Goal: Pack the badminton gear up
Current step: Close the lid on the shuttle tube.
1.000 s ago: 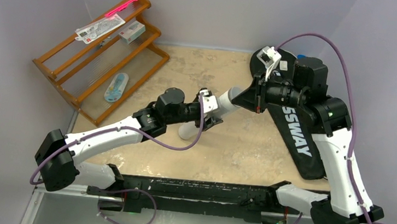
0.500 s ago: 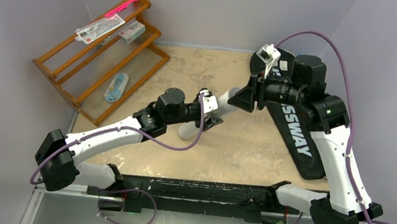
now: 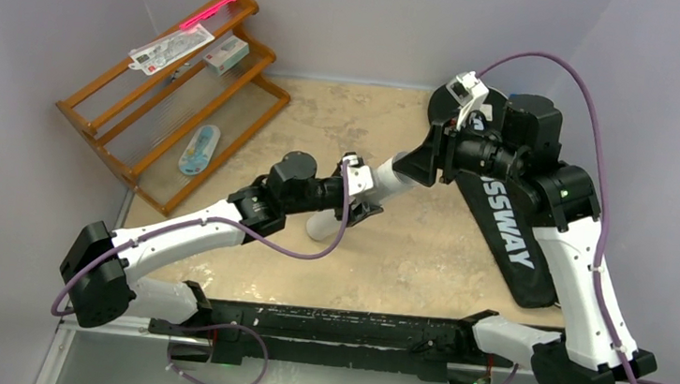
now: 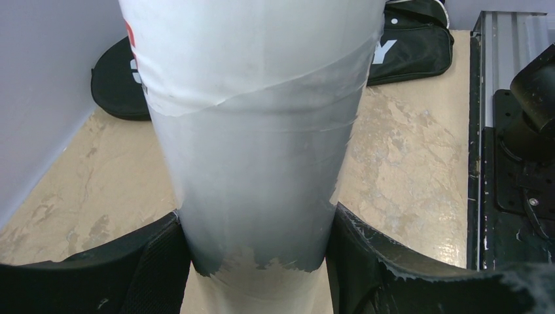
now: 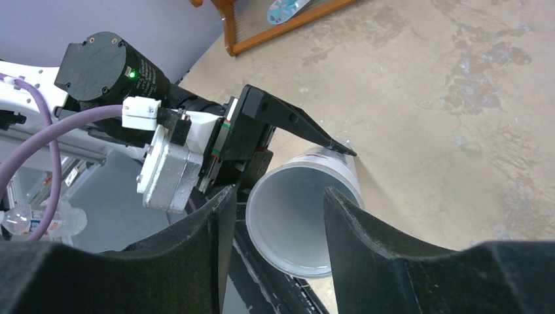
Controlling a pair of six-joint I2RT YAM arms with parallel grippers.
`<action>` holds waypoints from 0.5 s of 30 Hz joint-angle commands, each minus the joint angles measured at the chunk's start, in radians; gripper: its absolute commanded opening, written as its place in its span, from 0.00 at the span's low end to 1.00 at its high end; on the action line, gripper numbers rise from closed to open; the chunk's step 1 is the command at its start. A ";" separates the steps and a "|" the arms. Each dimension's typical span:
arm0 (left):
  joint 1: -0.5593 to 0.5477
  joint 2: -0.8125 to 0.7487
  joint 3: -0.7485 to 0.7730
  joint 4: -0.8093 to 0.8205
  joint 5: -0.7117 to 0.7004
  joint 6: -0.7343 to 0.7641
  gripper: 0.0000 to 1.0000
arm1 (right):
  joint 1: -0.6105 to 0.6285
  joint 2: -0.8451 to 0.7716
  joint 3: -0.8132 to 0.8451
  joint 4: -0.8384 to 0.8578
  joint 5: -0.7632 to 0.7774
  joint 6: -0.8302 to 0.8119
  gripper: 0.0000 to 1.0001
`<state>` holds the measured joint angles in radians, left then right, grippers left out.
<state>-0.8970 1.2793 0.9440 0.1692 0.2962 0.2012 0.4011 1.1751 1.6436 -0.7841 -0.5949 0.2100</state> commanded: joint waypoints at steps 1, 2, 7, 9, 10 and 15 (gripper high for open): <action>-0.006 -0.037 -0.018 0.059 0.031 -0.024 0.46 | 0.004 -0.012 -0.036 0.044 -0.019 0.024 0.55; -0.006 -0.043 -0.023 0.063 0.031 -0.023 0.46 | 0.004 -0.014 -0.048 0.051 -0.027 0.028 0.55; -0.006 -0.055 -0.040 0.087 0.025 -0.039 0.46 | 0.005 -0.024 -0.104 0.077 -0.076 0.036 0.55; -0.006 -0.056 -0.043 0.102 0.023 -0.050 0.46 | 0.005 -0.032 -0.135 0.094 -0.096 0.046 0.54; -0.006 -0.056 -0.046 0.113 0.025 -0.056 0.46 | 0.005 -0.037 -0.151 0.105 -0.102 0.051 0.54; -0.006 -0.052 -0.053 0.150 0.052 -0.067 0.46 | 0.007 -0.032 -0.193 0.117 -0.120 0.062 0.54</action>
<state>-0.8967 1.2499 0.8936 0.2218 0.2901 0.1902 0.3981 1.1217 1.4990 -0.6281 -0.6678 0.2493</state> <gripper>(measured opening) 0.630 0.541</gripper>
